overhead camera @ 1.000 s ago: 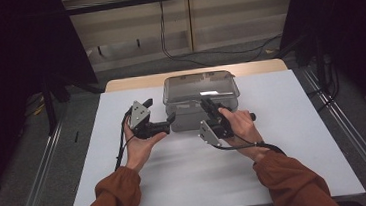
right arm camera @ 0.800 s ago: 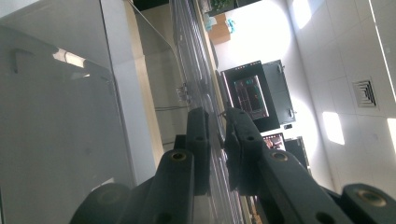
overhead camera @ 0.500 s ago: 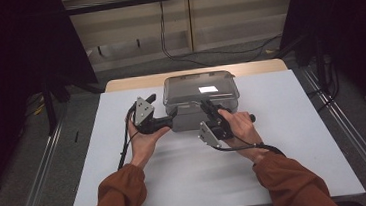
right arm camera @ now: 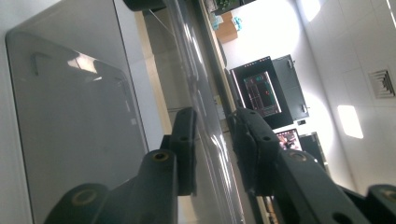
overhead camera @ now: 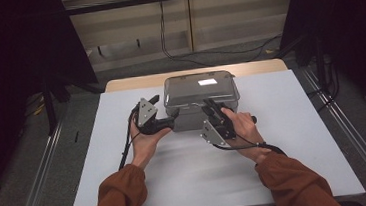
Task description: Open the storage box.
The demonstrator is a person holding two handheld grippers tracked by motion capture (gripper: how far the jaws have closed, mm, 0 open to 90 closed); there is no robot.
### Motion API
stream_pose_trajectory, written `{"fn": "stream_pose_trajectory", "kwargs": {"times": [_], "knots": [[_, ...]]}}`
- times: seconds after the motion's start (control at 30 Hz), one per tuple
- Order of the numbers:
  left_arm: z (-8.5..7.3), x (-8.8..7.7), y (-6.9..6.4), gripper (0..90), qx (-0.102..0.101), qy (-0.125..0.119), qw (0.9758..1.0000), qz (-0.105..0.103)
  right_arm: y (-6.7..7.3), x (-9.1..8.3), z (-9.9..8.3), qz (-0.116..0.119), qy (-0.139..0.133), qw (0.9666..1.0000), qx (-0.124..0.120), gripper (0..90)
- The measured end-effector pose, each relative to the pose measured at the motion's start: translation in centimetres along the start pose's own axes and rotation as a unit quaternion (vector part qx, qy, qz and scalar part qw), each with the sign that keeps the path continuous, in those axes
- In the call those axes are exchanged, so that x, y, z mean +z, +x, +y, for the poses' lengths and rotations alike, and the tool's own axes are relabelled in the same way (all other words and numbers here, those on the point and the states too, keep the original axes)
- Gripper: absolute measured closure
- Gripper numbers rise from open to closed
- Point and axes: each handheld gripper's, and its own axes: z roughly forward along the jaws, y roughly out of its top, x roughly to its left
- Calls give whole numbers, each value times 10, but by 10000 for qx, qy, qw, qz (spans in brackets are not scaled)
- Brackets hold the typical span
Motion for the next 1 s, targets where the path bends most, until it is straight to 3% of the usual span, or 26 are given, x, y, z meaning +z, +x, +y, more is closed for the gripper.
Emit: {"fn": "stream_pose_trajectory", "kwargs": {"times": [0.17,0.2,0.43,0.53,0.63,0.8,0.87,0.93,1.0], "knots": [[-1,1,0,166,26,34,10000,20,2,1,-4,-41,39,9999,96,591],[-1,1,0,172,41,33,10000,19,-1,1,-6,-76,26,9997,251,552],[0,0,1,185,42,-7,10000,38,-8,-4,-19,-3,133,9976,679,491],[0,1,1,197,36,-9,10000,40,-12,-7,-30,-34,259,9972,698,466],[-1,1,1,221,25,-63,10000,25,-16,-9,-40,30,277,9939,1064,444],[-1,2,1,233,66,-56,10000,19,-19,-11,-54,126,383,9892,1410,431],[-1,2,1,236,54,-35,10000,13,-20,-11,-55,159,377,9883,1470,432],[-2,3,0,257,-103,-44,9999,16,-20,-11,-56,156,347,9865,1593,431],[-2,3,0,258,44,-30,10000,50,-21,-10,-57,163,349,9859,1627,425]]}}
